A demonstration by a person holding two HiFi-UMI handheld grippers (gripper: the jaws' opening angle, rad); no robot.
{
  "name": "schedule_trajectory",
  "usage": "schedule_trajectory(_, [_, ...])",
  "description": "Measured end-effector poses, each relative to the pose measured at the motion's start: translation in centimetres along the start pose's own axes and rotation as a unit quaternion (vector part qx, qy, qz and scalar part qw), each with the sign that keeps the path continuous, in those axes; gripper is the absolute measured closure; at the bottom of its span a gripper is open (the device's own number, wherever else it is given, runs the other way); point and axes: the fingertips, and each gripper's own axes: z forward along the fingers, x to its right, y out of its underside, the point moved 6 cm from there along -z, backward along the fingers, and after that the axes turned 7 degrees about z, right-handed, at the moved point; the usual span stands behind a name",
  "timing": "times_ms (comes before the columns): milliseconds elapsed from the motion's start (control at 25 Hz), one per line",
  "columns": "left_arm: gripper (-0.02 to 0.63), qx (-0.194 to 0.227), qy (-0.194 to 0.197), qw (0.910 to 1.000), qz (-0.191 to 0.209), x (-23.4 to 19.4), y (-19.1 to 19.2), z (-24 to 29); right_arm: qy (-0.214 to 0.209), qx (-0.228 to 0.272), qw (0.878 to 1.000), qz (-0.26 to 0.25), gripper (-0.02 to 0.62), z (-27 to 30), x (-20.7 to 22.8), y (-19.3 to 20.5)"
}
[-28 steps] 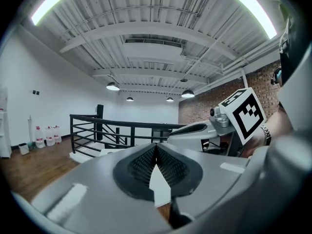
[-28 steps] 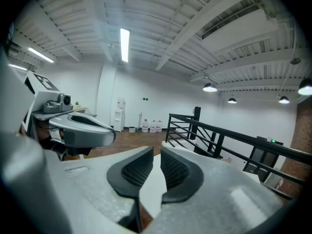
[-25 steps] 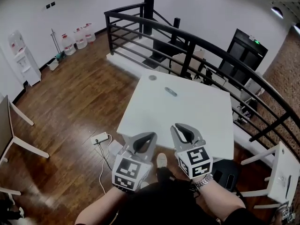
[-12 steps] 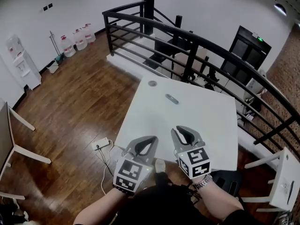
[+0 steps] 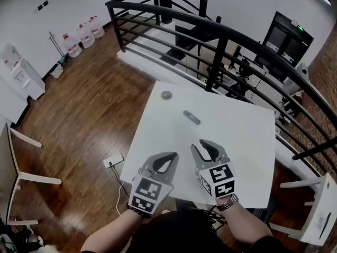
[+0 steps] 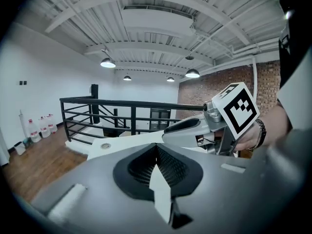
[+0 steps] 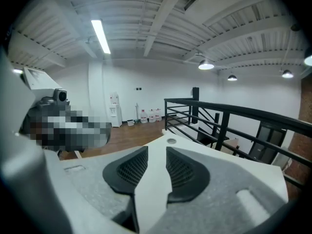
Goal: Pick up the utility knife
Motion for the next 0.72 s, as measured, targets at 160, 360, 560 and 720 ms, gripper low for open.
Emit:
schedule_trajectory(160, [0.589, -0.026, 0.0, 0.9996, -0.012, -2.0, 0.2, 4.4, -0.013, -0.027, 1.0, -0.004, 0.482, 4.1, 3.2, 0.3])
schedule_trajectory(360, [0.589, -0.056, -0.001, 0.998, -0.029, -3.4, 0.9, 9.2, -0.028, -0.06, 0.998, -0.017, 0.457, 8.3, 6.6, 1.7])
schedule_trajectory(560, [0.589, -0.074, -0.003, 0.9963, -0.043, -4.7, 1.9, 13.1, -0.043, -0.087, 0.995, -0.019, 0.433, 12.6, 9.0, 3.2])
schedule_trajectory(720, [0.589, -0.09, -0.002, 0.9943, -0.058, -5.9, 2.9, 15.4, -0.043, -0.104, 0.993, -0.019, 0.417, 15.6, 10.3, 4.4])
